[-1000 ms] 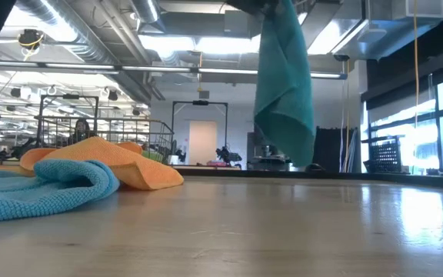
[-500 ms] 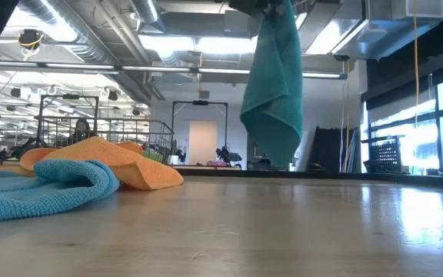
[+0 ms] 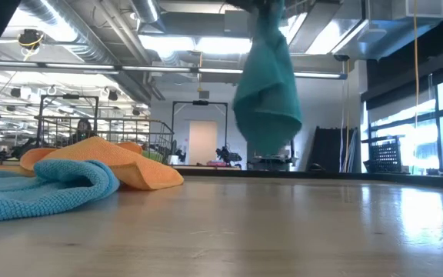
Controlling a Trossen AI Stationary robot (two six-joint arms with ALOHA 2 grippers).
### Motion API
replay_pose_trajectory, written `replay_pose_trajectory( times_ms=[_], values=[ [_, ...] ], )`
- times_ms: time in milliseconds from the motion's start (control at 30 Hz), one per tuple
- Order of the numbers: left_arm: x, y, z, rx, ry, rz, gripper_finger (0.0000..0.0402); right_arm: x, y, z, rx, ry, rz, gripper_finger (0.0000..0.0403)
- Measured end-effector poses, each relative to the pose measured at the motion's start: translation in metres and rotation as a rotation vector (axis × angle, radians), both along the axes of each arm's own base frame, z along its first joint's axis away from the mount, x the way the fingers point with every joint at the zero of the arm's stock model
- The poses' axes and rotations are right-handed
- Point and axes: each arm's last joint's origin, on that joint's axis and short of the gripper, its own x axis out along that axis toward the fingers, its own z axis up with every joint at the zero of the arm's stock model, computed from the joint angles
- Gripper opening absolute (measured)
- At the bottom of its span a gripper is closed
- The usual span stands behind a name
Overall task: Fold microfiber towels
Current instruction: Fold the blue microfiber cloth
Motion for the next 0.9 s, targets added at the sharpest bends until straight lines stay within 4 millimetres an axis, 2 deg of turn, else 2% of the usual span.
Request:
replay_pose_trajectory(
  times_ms=[100, 167, 533, 900],
  values=[
    [-0.003, 0.004, 0.01, 0.013, -0.015, 0.009, 0.0163, 0.0, 0.0, 0.0, -0.002, -0.002, 0.001, 0.0012],
    [-0.003, 0.007, 0.01, 0.015, -0.005, 0.015, 0.0163, 0.0, 0.0, 0.0, -0.003, -0.005, 0.001, 0.0012],
    [-0.013, 0.017, -0.018, -0.128, 0.16, 0.038, 0.0163, 0.002, -0.001, 0.003, -0.02, -0.038, 0.005, 0.0012],
    [-0.018, 0.019, -0.027, -0.186, 0.241, 0.008, 0.0163, 0.001, 0.001, 0.002, -0.025, -0.021, 0.058, 0.0012]
  ],
)
